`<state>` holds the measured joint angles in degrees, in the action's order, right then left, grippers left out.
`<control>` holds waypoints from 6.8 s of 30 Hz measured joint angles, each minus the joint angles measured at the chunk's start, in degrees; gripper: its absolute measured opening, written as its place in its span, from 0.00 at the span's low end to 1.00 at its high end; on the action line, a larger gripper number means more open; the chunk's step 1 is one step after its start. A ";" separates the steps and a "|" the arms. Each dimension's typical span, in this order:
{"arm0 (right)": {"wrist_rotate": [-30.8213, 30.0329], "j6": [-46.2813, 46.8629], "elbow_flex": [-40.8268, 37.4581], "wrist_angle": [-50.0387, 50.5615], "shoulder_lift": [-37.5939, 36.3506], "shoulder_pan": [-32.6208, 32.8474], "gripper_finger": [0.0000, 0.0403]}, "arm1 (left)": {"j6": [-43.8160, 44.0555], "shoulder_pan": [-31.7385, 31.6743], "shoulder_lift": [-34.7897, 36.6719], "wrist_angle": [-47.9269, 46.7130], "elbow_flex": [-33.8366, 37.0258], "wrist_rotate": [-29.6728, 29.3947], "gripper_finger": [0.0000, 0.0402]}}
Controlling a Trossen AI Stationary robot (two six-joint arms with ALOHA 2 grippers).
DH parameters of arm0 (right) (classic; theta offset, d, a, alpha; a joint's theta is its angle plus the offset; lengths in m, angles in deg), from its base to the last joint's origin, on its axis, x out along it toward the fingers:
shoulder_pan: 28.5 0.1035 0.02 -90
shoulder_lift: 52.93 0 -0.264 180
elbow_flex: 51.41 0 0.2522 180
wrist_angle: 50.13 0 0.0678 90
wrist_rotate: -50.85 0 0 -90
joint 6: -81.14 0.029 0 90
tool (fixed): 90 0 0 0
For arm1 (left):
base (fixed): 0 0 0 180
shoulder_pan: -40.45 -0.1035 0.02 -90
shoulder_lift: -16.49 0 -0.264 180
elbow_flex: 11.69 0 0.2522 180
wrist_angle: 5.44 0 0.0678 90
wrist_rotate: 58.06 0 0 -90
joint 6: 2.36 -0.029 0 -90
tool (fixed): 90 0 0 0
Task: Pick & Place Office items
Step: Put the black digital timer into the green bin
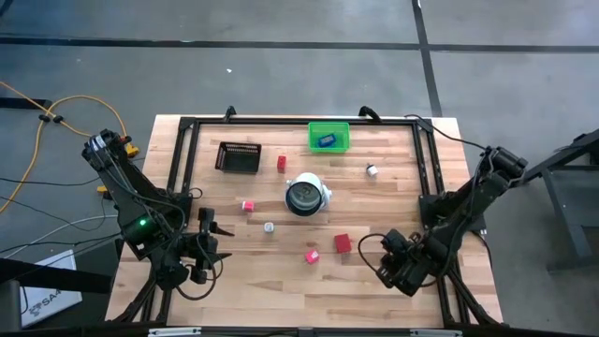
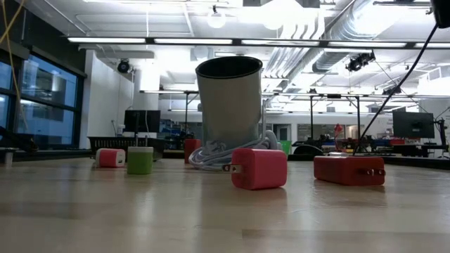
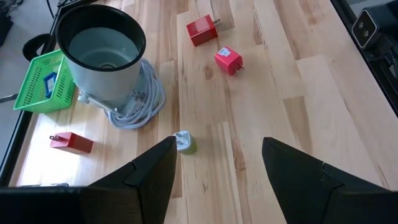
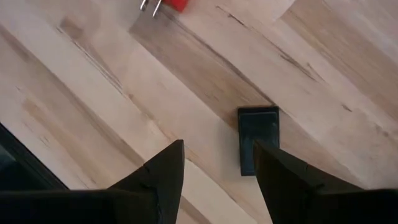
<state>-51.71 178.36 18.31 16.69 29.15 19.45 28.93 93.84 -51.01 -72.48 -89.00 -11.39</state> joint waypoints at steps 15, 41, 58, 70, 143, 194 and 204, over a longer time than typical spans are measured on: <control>0.57 6.75 -5.20 -1.47 0.04 2.36 0.44 | 0.00 0.00 0.00 0.15 0.00 0.01 0.57; 2.10 4.71 -10.03 -5.95 0.08 2.34 0.62 | 0.00 0.00 0.00 0.15 0.00 0.02 0.57; 3.27 1.52 -9.99 -9.63 6.38 2.37 0.60 | 0.00 0.00 0.00 0.15 -0.02 0.00 0.57; 3.51 1.42 -9.94 -10.14 9.19 3.12 0.60 | 0.00 -0.02 0.00 0.15 -0.02 0.02 0.57; 3.52 -9.92 -0.88 4.69 7.80 -3.36 0.36 | 0.00 0.00 0.00 0.17 -0.02 0.02 0.57; 6.94 -88.40 18.97 5.08 -1.98 -63.47 0.36 | -0.01 -0.02 0.00 0.15 -0.02 0.01 0.57; 11.92 -100.28 18.97 -4.49 1.28 -72.75 0.36 | 0.00 -0.02 0.00 0.15 -0.02 0.02 0.57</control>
<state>-39.79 78.08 37.28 12.21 30.43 -53.29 28.93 93.81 -51.01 -72.33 -89.03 -11.37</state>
